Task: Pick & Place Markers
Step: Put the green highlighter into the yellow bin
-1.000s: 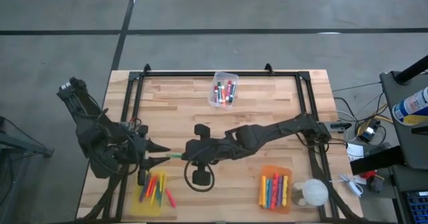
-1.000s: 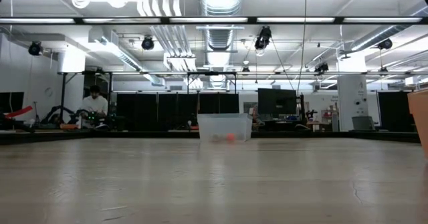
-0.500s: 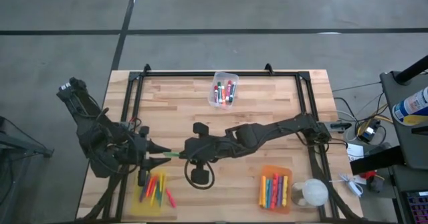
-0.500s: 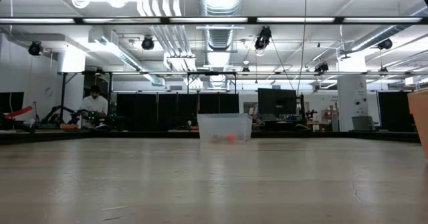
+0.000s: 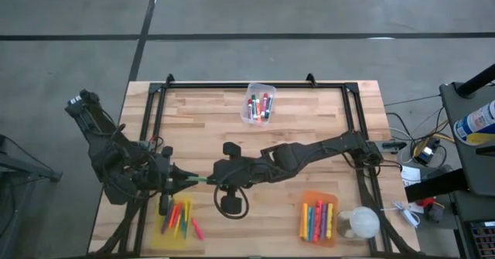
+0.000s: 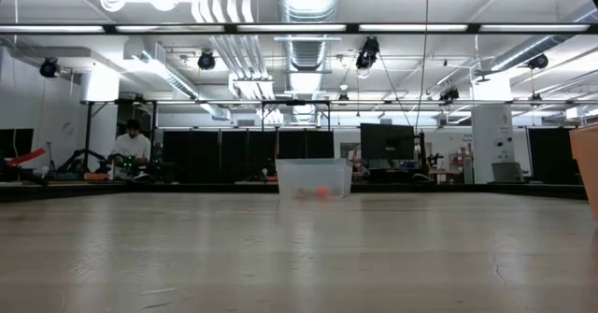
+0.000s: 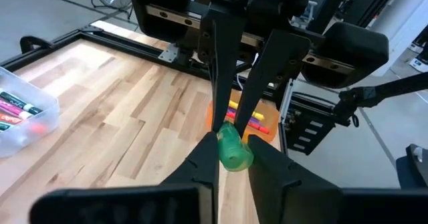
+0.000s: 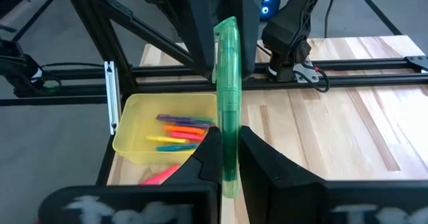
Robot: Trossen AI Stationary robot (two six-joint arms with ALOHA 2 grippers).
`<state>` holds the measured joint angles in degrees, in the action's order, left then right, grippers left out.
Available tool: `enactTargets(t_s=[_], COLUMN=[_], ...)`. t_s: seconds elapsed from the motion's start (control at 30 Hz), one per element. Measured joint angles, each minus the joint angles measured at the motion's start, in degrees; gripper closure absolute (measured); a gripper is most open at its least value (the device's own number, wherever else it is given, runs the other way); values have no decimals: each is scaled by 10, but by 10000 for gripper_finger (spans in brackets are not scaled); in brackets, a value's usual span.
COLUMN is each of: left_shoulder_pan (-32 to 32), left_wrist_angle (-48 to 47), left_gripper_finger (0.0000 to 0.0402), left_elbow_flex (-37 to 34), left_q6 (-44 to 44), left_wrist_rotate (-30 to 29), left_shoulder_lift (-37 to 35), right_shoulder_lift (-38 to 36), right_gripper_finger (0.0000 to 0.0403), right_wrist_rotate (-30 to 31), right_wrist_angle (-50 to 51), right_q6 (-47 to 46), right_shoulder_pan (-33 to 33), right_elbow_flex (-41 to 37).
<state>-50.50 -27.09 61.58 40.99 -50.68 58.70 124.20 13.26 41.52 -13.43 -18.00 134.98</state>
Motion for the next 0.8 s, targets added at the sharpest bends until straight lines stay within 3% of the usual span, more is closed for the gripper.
enactTargets(t_s=[0.23,0.5,0.7,0.8], left_shoulder_pan=[1,2,2,2], left_wrist_angle=[19,12,-24,-61], left_gripper_finger=[352,351,351,351], left_elbow_flex=[0,0,0,0], left_q6=[3,49,100,170], left_wrist_rotate=[-5,35,124,233], left_shoulder_lift=[-1,-27,-65,-84], right_shoulder_lift=[-1,-1,-1,-1], right_gripper_finger=[355,263,212,201], right_wrist_rotate=[-2,2,-1,1], right_wrist_angle=[-2,-6,-2,3], right_q6=[1,-1,3,6], right_shoulder_pan=[0,1,0,-1], right_elbow_flex=[0,0,-2,-6])
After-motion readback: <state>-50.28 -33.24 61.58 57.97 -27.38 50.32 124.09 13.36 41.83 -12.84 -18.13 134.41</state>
